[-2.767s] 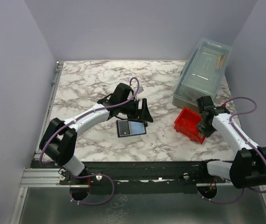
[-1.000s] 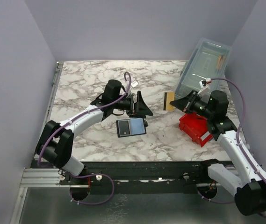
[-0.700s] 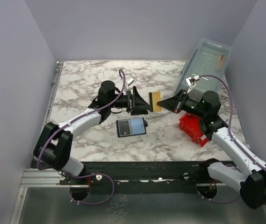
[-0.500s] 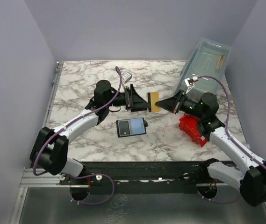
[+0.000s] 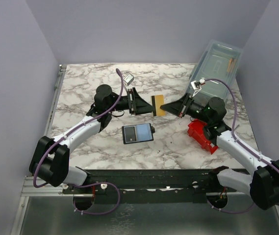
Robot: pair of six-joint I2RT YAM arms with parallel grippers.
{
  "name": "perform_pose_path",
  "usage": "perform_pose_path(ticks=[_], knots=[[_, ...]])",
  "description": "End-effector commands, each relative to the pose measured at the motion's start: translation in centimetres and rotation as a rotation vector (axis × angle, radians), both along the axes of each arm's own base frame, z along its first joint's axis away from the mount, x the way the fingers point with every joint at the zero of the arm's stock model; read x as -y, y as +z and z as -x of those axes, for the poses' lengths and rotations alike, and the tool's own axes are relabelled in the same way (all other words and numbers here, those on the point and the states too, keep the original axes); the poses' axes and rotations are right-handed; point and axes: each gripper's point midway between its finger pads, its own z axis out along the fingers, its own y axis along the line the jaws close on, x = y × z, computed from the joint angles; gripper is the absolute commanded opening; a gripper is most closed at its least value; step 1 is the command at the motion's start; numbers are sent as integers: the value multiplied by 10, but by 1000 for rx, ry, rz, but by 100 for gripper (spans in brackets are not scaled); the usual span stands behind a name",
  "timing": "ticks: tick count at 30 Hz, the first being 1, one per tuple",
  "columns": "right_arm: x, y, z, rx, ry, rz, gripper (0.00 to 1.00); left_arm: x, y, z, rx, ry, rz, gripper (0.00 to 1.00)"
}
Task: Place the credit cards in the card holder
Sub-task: Insert the credit card into the card holder.
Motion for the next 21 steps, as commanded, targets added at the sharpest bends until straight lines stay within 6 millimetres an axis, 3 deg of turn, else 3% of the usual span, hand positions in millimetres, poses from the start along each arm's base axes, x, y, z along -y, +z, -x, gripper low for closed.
perform_pose_path(ticks=[1,3,6,7,9,15,21], knots=[[-8,2,5,21,41,-12,0,-3,8,-1,48,21,25,32],[-8,1,5,18,38,-13,0,-5,7,-2,49,29,24,28],[-12,-5,4,-1,41,-5,1,-10,2,-4,46,37,14,9],[-13,-9,3,-20,38,8,9,-13,-3,-7,30,45,1,0],[-13,-28,-5,-73,2,73,26,-23,-19,-13,5,73,-47,0],[-9,-88,-22,-181,-99,283,37,-72,-123,-20,-99,184,-569,0],[-37,-155,-29,-310,-120,624,50,-103,-195,-1,-289,178,-772,0]])
